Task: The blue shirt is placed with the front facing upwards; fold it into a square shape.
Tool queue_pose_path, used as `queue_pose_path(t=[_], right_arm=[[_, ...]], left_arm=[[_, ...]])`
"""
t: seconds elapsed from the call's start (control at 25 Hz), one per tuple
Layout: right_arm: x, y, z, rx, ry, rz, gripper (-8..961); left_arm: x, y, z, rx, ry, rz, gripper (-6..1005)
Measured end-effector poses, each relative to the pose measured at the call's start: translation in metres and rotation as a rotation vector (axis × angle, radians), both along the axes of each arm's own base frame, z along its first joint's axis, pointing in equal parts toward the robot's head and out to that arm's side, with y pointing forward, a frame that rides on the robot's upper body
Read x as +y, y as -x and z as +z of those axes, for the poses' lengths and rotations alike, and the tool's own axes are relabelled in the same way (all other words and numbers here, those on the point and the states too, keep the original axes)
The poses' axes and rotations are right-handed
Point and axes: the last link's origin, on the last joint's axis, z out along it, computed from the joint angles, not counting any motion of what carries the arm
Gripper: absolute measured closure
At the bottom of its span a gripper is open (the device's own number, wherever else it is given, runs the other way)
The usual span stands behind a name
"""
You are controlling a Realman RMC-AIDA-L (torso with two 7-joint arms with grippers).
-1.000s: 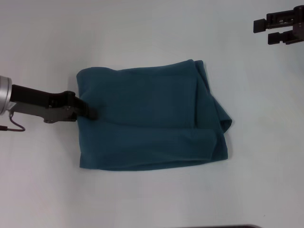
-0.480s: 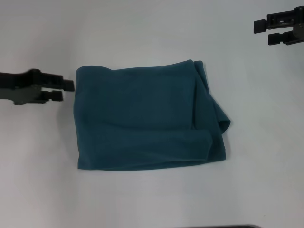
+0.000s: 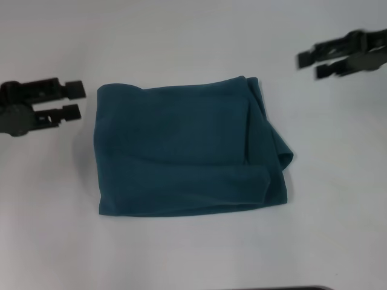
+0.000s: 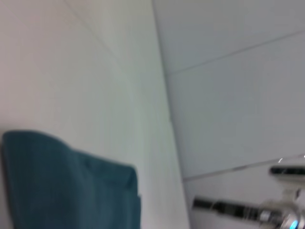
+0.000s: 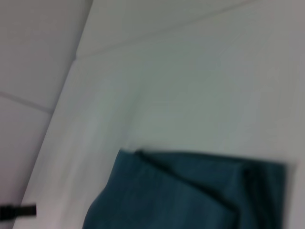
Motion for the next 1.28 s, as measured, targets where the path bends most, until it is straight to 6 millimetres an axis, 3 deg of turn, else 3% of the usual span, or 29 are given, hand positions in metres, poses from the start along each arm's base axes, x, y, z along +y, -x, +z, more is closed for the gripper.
queue_pose_path(t=[0.24, 0.52, 0.72, 1.28], right_arm=[[-0.004, 0.016, -0.036, -0.016, 0.122, 0.027, 86], [-0.018, 0.019, -0.063, -0.027, 0.268, 0.017, 86], [-0.027, 0.018, -0.075, -0.013, 0.312, -0.001, 86], [-0.028, 0.016, -0.098, -0.058, 0.297, -0.026, 86]], left_arm=[[-0.008, 0.007, 0.014, -0.078, -0.086, 0.032, 265], [-0.013, 0.011, 0.009, -0.103, -0.087, 0.042, 266], [-0.013, 0.011, 0.004, -0.113, -0.089, 0.034, 265], [-0.011, 0.014, -0.001, -0.117, -0.104, 0.048, 266]])
